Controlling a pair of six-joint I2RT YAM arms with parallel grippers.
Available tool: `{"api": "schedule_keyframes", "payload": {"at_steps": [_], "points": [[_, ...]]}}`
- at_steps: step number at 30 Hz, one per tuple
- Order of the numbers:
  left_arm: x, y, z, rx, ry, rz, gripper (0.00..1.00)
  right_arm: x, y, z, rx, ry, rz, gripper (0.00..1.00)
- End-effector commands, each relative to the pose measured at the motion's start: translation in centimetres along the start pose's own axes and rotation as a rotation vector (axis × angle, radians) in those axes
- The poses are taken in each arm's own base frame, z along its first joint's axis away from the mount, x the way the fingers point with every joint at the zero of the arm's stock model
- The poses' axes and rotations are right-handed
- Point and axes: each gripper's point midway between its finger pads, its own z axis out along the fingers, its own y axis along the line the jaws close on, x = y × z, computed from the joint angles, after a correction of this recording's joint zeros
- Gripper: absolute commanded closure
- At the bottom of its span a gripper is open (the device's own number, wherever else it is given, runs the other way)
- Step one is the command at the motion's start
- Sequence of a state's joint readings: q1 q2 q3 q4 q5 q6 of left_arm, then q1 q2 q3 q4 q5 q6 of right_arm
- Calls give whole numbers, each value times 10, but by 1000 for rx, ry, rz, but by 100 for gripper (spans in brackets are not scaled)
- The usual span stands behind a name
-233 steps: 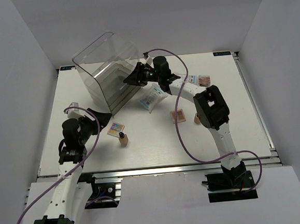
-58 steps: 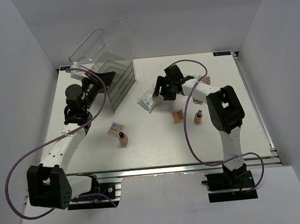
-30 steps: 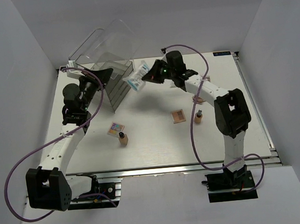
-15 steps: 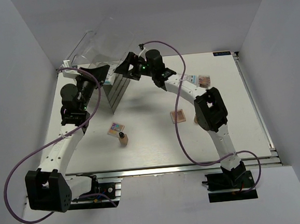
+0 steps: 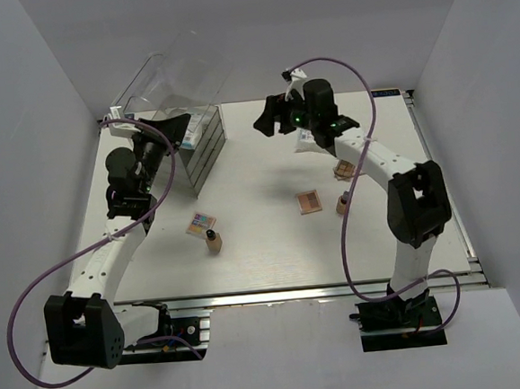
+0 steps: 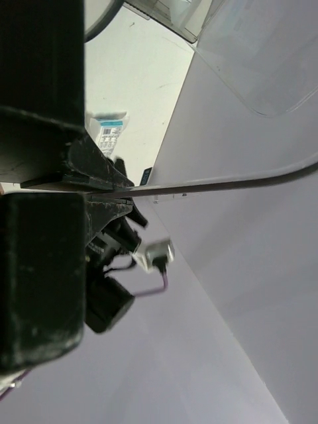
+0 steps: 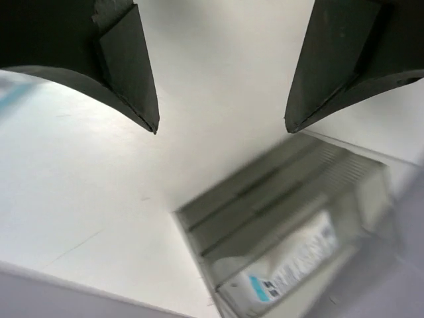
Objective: Organize the makeup
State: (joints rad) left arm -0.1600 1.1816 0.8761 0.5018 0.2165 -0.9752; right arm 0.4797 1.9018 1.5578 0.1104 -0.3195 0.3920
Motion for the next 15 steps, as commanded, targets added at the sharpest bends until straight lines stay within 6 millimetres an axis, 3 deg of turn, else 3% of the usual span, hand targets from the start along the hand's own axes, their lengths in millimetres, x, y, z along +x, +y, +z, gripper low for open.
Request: {"api": "schedule_keyframes", "payload": {"at_steps": [1, 2, 3, 4, 5, 6, 9, 12, 13, 15], "points": [[-14, -36, -6, 129, -47, 15, 95, 5, -51, -28, 106, 123, -563, 18], [-14, -37, -6, 130, -46, 15, 95, 7, -59, -39, 103, 145, -611, 17], [-14, -37, -6, 131, -44, 15, 95, 18, -85, -52, 132, 196, -632, 17], [-14, -38, -7, 133, -42, 15, 95, 23, -91, -58, 119, 220, -685, 17], [-14, -39, -6, 135, -41, 17, 95, 31, -107, -66, 142, 287, -811, 16], [-14, -39, -6, 135, -40, 17, 95, 32, -127, -73, 213, 332, -871, 15], [-13, -40, -6, 142, -35, 12, 95, 32, -161, -81, 286, 388, -1008, 15], [-12, -39, -7, 147, -38, 6, 95, 30, -181, -77, 334, 397, -1098, 14], [-10, -38, -8, 146, -34, 1, 95, 20, -186, -73, 369, 377, -1119, 14], [-10, -38, -7, 147, -32, -2, 95, 29, -203, -61, 385, 413, -1128, 14]]}}
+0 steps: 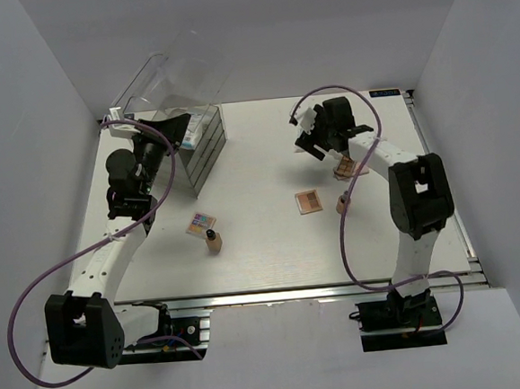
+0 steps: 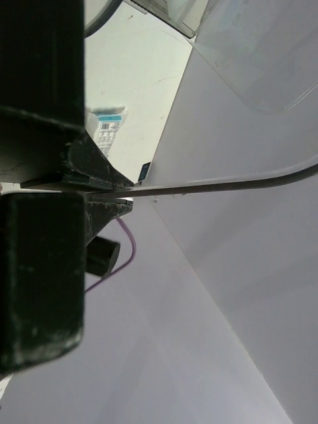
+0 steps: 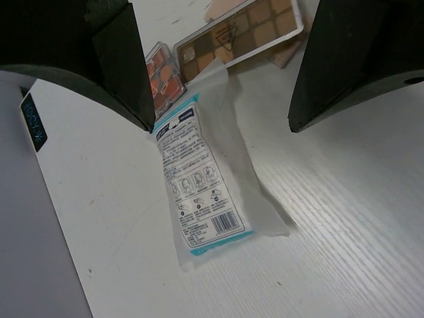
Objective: Organize the makeup
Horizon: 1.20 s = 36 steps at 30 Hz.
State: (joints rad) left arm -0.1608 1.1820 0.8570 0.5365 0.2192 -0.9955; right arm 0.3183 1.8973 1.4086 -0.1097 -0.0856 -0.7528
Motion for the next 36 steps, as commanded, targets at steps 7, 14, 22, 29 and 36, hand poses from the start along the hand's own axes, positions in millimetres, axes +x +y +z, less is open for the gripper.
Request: {"api": "schedule_keyframes", "payload": {"at_steps": [7, 14, 22, 29, 36], "points": [[-11, -39, -3, 137, -19, 22, 95, 23, -30, 65, 76, 113, -188, 15], [-14, -43, -3, 141, -27, 25, 95, 40, -30, 72, 53, 137, -157, 53], [-26, -57, -5, 176, -72, -9, 95, -32, -8, 21, -104, -125, 122, 100], [-43, -79, -4, 235, -120, -35, 95, -109, 10, -21, -261, -347, 450, 100], [-58, -96, -5, 288, -172, -93, 95, -195, 33, -30, -386, -498, 748, 100]]}}
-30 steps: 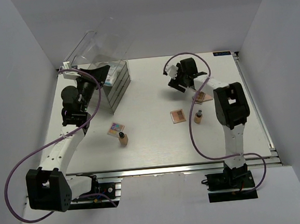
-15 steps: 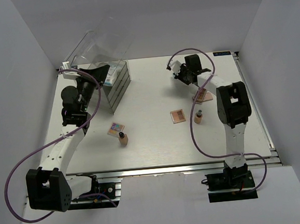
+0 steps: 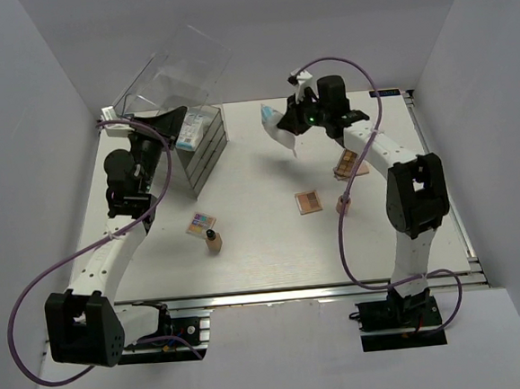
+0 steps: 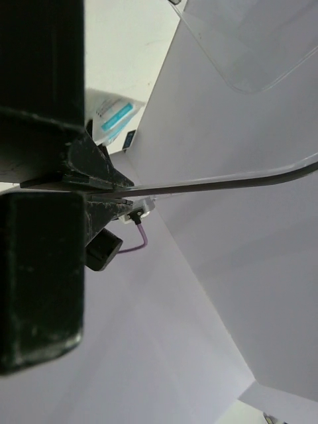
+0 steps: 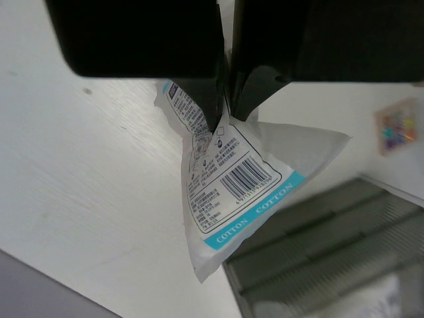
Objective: Organize the makeup
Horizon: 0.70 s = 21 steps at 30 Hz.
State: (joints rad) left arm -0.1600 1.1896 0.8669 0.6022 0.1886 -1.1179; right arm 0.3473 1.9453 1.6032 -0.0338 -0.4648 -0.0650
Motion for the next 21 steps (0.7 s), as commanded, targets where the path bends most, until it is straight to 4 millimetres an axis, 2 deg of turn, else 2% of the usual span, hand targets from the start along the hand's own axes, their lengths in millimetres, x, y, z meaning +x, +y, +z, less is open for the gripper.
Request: {"api": "schedule_keyframes", "payload": {"at_steps": [1, 2, 4, 5, 6, 7, 9, 13, 15, 16, 19, 20, 21], "points": [[-36, -86, -2, 256, -99, 6, 95, -60, 53, 17, -127, -149, 196, 100], [-37, -90, -2, 268, -103, 1, 95, -77, 71, 22, -162, -179, 262, 100], [-39, -92, -1, 275, -110, -7, 95, -87, 88, 34, -194, -189, 333, 100], [-41, -96, -1, 284, -115, -10, 95, -105, 109, 37, -233, -210, 393, 100], [-42, -96, -1, 285, -116, -11, 95, -111, 117, 43, -254, -228, 412, 100], [-42, -97, -1, 285, -120, -13, 95, -118, 134, 48, -281, -237, 431, 100], [-44, -98, -1, 287, -124, -13, 95, -139, 145, 56, -298, -286, 515, 100], [-43, -96, -2, 279, -123, -20, 95, -152, 167, 84, -309, -298, 687, 100], [-42, -94, -3, 274, -122, -21, 95, -160, 188, 101, -321, -321, 692, 87], [-41, -91, -3, 265, -118, -24, 95, -168, 210, 102, -366, -351, 678, 82], [-40, -89, -3, 250, -113, -26, 95, -174, 233, 115, -374, -417, 662, 35], [-40, -88, -3, 246, -112, -25, 95, -173, 233, 118, -365, -423, 666, 17], [-39, -88, -2, 244, -110, -22, 95, -169, 232, 120, -361, -418, 661, 11]]}}
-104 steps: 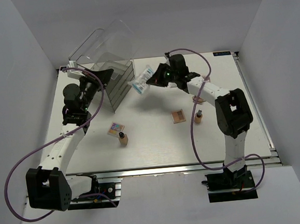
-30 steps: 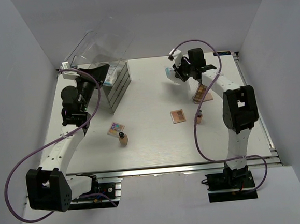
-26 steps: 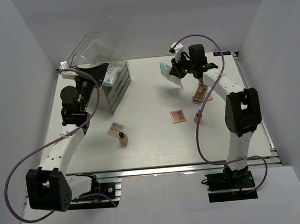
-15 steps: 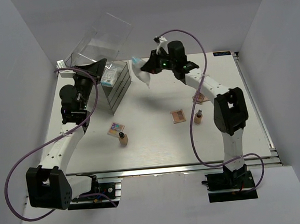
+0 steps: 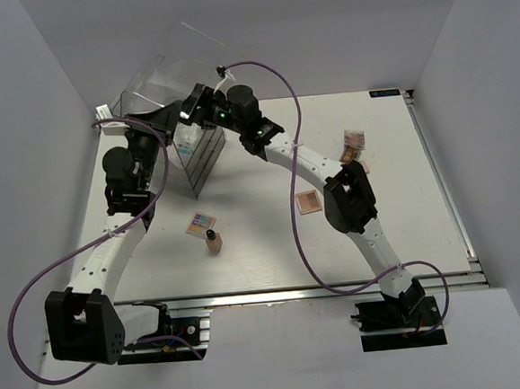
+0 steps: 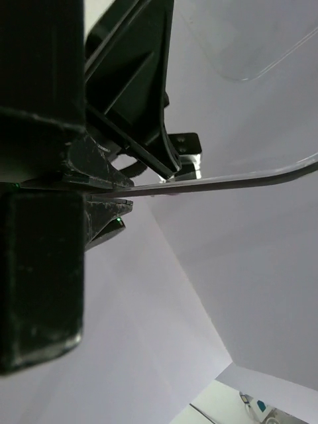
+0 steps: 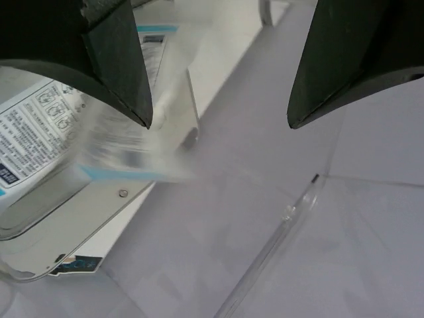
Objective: Organize the makeup
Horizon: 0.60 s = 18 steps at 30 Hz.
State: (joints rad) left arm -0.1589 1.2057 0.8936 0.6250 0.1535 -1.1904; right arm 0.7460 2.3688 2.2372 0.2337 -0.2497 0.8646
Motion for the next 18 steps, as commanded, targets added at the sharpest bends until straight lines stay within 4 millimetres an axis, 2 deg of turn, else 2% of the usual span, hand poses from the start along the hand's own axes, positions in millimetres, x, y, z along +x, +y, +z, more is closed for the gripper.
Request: {"api": "schedule_keyframes", "payload": {"at_steps": [1, 3, 4, 5, 6, 7, 8, 9, 10, 12, 16, 17, 18], "points": [[-22, -80, -5, 226, -52, 40, 95, -13, 20, 6, -42, -86, 8, 10], [-22, -80, -5, 225, -50, 43, 95, -17, 16, -2, -42, -80, 8, 11], [-22, -79, -6, 226, -52, 43, 95, -23, 6, -7, -27, -83, 18, 11], [-22, -78, -6, 225, -51, 41, 95, -17, -4, -12, -21, -65, 23, 11], [-22, -79, -8, 227, -57, 38, 95, -27, 2, -19, -32, -75, 21, 11], [-22, -78, -8, 227, -58, 36, 95, -38, -5, -26, -28, -89, 20, 11], [-20, -74, -9, 217, -54, 35, 95, -31, -13, -32, -28, -61, 14, 11], [-19, -73, -10, 213, -47, 36, 95, -41, -5, -42, -44, -66, -2, 11], [-17, -70, -11, 200, -36, 37, 95, -48, -12, -50, -35, -65, -9, 11], [-10, -59, -11, 167, -9, 60, 96, -39, -15, -71, -31, 5, -50, 11], [9, -12, -19, -24, 76, 92, 96, -32, -42, -122, 34, 67, -171, 11], [12, 0, -22, -74, 91, 103, 95, -39, -32, -137, 25, 52, -224, 11], [15, 10, -24, -124, 105, 116, 94, -23, -52, -150, 59, 84, -271, 11]]}}
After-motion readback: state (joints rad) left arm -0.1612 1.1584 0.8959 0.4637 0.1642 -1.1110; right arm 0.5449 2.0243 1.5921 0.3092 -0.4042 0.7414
